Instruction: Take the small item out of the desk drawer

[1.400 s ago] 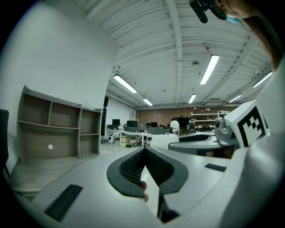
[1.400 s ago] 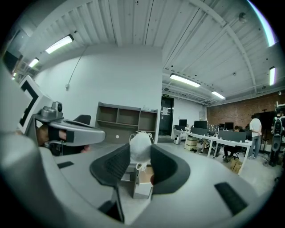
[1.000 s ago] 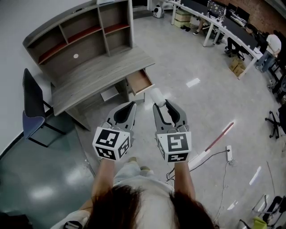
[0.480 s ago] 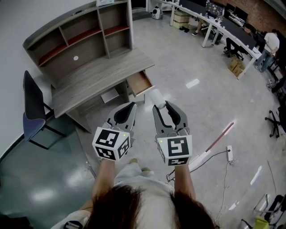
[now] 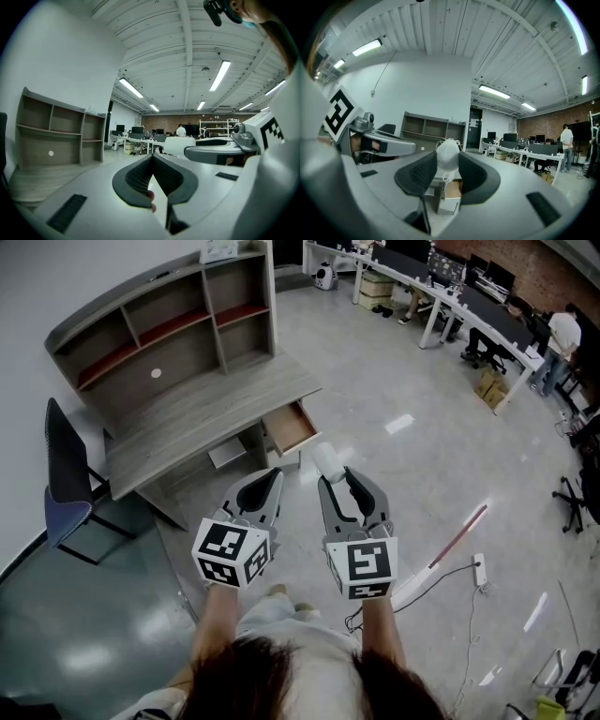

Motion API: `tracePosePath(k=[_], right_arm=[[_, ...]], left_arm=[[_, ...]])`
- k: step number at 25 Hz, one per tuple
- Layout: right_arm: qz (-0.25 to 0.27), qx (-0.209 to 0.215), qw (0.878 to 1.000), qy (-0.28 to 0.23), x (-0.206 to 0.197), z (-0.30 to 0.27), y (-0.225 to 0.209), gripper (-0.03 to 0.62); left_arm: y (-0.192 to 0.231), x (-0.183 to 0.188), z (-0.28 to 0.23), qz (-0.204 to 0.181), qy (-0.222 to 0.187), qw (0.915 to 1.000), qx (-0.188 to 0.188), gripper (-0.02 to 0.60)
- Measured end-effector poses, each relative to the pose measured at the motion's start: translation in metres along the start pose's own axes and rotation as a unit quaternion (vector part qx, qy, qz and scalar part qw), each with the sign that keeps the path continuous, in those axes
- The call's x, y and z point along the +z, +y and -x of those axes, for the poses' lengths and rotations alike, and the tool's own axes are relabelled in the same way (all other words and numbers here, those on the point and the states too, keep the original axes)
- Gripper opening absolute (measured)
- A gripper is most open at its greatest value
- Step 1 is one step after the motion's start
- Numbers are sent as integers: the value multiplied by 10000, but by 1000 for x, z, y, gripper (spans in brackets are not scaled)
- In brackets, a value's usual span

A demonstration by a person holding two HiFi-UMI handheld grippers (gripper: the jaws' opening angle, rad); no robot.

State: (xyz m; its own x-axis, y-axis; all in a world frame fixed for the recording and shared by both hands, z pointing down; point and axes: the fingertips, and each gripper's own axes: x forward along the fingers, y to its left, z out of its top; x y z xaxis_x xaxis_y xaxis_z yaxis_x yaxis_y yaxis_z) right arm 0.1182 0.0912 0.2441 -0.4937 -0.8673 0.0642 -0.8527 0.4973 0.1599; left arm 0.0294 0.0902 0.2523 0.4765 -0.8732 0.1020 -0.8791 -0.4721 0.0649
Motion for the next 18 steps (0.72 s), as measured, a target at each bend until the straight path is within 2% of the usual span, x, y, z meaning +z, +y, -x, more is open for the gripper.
tracePosePath(k=[18], right_arm=[[-38, 9, 10000, 45, -4, -27, -7, 153]], left_arm=[[18, 1, -18, -36, 69, 10000, -60, 12]])
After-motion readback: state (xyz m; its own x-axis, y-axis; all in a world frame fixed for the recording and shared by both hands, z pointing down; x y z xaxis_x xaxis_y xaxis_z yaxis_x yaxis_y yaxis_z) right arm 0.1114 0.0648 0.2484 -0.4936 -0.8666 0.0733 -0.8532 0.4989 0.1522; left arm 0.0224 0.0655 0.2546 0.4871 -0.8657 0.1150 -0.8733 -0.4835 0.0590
